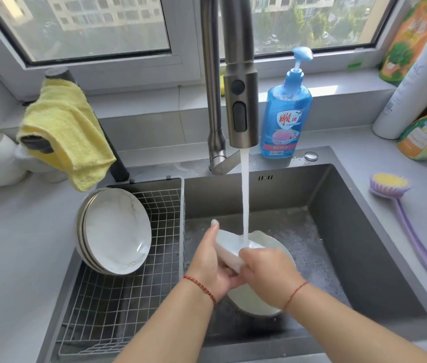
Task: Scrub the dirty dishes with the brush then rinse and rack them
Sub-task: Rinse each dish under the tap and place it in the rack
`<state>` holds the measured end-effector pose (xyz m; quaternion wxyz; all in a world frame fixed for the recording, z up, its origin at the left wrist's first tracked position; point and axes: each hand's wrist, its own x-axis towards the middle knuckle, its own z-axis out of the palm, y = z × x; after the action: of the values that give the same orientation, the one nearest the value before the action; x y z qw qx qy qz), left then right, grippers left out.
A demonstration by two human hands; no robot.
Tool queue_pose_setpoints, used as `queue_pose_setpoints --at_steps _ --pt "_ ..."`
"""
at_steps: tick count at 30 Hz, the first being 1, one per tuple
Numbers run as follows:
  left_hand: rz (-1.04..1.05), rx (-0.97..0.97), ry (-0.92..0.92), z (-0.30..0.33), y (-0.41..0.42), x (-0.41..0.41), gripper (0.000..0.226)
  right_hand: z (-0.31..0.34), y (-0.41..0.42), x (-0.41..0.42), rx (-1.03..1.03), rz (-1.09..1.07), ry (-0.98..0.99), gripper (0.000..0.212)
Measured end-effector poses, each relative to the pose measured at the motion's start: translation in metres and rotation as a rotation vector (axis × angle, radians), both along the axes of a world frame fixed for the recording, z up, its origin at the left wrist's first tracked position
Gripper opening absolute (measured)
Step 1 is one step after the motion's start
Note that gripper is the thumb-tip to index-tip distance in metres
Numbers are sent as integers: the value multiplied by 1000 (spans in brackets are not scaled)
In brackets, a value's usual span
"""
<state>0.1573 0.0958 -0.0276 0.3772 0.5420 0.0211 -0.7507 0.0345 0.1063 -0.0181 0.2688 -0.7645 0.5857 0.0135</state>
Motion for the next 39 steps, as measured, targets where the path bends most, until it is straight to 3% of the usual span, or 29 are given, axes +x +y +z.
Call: queue_pose_setpoints --at_steps 3,8,11,13,16,20,24,27,33,37,39 --pt "4 -75 -251 -13 4 -4 50 -4 13 9 -58 87 -33 20" --pt "80 -182 -245 -19 18 2 49 -8 0 16 410 153 -540 46" --pt "41 -288 -226 -13 22 2 54 -8 -11 25 259 285 -314 51" --pt "22 -341 -215 -12 23 4 50 -13 -18 24 193 312 -272 49" --pt "-14 -397 -246 -14 26 7 43 -22 -34 12 240 156 -270 49" --pt "35 -456 -277 -13 26 14 37 -34 -48 -15 79 162 146 60" --pt "82 -498 -325 -9 20 20 35 -15 -24 -30 150 301 350 53" --pt "80 -529 -379 -7 16 23 36 6 4 -22 258 387 236 49" --pt "-13 -509 -431 -16 18 16 39 2 10 9 411 258 -301 45" --pt "-72 -464 -332 -20 27 7 45 -5 -4 25 195 247 -137 52" --pt "-95 -496 -339 -18 30 6 49 -14 -16 16 162 134 -202 53"
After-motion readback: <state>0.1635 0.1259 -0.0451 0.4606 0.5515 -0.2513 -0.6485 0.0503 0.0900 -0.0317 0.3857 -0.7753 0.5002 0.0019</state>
